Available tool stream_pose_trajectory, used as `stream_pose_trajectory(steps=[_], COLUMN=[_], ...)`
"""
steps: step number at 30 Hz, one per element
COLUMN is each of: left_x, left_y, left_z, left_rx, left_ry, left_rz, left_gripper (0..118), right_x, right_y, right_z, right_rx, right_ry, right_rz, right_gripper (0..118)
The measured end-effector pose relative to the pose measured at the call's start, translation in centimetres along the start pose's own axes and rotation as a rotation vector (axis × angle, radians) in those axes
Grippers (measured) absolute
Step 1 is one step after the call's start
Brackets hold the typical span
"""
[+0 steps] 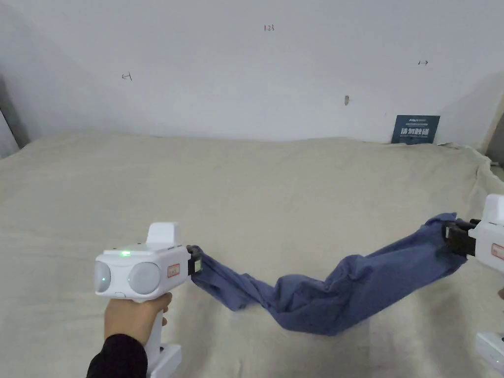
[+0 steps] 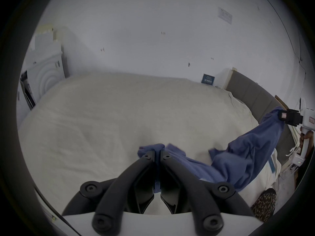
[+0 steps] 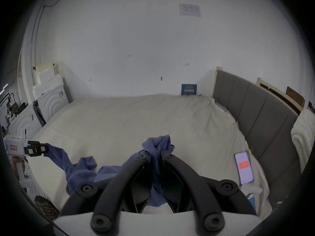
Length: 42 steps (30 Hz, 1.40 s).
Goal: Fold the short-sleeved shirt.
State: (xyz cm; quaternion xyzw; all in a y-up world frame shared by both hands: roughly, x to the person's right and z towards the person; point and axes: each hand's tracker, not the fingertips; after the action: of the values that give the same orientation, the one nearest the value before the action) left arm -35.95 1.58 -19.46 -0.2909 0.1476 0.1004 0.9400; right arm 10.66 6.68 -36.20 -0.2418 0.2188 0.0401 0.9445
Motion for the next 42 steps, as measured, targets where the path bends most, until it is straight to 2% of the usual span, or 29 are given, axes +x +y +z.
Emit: stream_pose_trajectory(steps=[4, 8, 13, 15, 19, 23, 26, 30, 34, 42], left_x=[-0.9, -1.7, -2.7, -2.7, -2.7, -1.7, -1.3, -0.6, -0.4, -1.3], left_y=[5.1, 9.8, 15.3, 17.1, 20.2, 22.4, 24.1, 25.5, 25.4, 19.9], left_z=[0.9, 0.8, 0.6, 0.0, -1.2, -0.7, -1.0, -1.8, -2.9, -6.7], left_rx=[0.083, 0.162, 0.207, 0.227, 0.256, 0.281, 0.309, 0.337, 0.357, 0.283], left_ry=[0.059, 0.125, 0.161, 0.184, 0.237, 0.272, 0.294, 0.324, 0.324, 0.315], left_rz=[-0.056, -0.116, -0.114, -0.123, -0.161, -0.188, -0.209, -0.244, -0.256, -0.224], left_gripper=[2, 2, 2, 2, 2, 2, 2, 2, 2, 2], right_x=[0.8, 0.5, -0.4, -0.8, -1.0, -1.5, -1.9, -3.0, -3.7, -4.6], right_y=[3.7, 7.1, 11.0, 12.1, 14.6, 16.7, 18.0, 18.8, 17.9, 11.7], right_z=[0.1, -0.6, -2.2, -2.9, -4.1, -5.4, -6.4, -8.1, -10.0, -13.5], right_rx=[0.052, 0.103, 0.138, 0.160, 0.176, 0.214, 0.241, 0.267, 0.270, 0.210], right_ry=[-0.012, -0.050, -0.120, -0.165, -0.194, -0.251, -0.266, -0.294, -0.297, -0.316], right_rz=[-0.001, 0.051, 0.124, 0.172, 0.180, 0.230, 0.238, 0.256, 0.241, 0.250], right_gripper=[8, 8, 8, 8, 8, 8, 8, 8, 8, 8])
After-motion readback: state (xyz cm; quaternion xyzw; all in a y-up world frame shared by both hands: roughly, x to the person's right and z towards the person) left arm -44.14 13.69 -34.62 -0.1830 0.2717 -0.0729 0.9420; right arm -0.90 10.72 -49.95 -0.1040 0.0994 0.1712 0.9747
